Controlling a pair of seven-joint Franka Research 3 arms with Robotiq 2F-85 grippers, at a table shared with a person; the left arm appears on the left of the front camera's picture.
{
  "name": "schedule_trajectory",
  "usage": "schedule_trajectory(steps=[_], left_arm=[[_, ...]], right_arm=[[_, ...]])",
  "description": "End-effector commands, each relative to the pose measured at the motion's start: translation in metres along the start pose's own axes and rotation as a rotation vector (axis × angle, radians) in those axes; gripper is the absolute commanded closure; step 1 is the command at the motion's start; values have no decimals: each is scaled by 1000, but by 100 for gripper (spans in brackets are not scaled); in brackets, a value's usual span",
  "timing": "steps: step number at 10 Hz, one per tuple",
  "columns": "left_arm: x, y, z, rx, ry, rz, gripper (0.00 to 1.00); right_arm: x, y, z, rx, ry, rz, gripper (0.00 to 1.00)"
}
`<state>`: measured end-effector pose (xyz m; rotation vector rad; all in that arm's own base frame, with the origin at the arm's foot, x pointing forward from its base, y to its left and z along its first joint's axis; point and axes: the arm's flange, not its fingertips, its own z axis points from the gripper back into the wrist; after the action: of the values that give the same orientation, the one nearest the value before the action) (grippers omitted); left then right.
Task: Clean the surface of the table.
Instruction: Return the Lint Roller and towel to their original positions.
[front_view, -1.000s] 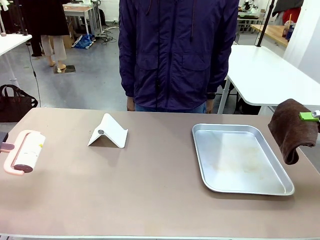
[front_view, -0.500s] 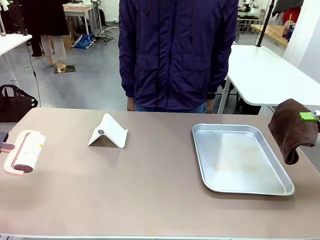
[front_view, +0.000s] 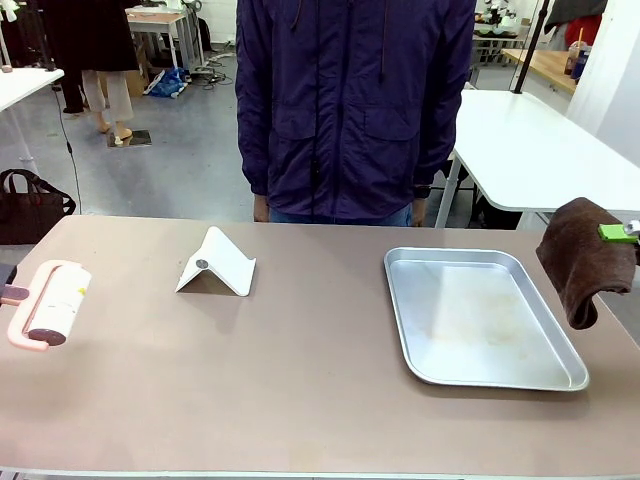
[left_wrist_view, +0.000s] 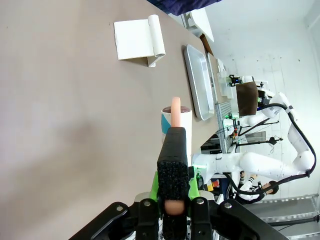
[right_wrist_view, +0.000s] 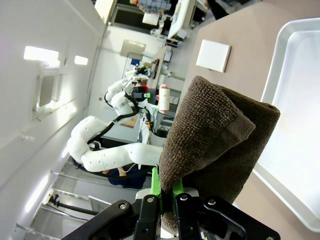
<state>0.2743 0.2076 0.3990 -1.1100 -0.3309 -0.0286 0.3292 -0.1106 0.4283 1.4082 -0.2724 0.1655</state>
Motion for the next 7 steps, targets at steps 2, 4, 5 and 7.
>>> schedule_trajectory(steps=[2, 4, 5, 7], left_arm=[[0, -2, 0, 1, 1, -4, 95], [0, -2, 0, 1, 1, -4, 95], [0, -2, 0, 1, 1, -4, 95], [0, -2, 0, 1, 1, -4, 95]], right_arm=[[1, 2, 0, 13, -7, 15, 90], [1, 2, 0, 13, -7, 15, 90], [1, 2, 0, 13, -7, 15, 90], [1, 2, 0, 13, -7, 15, 90]])
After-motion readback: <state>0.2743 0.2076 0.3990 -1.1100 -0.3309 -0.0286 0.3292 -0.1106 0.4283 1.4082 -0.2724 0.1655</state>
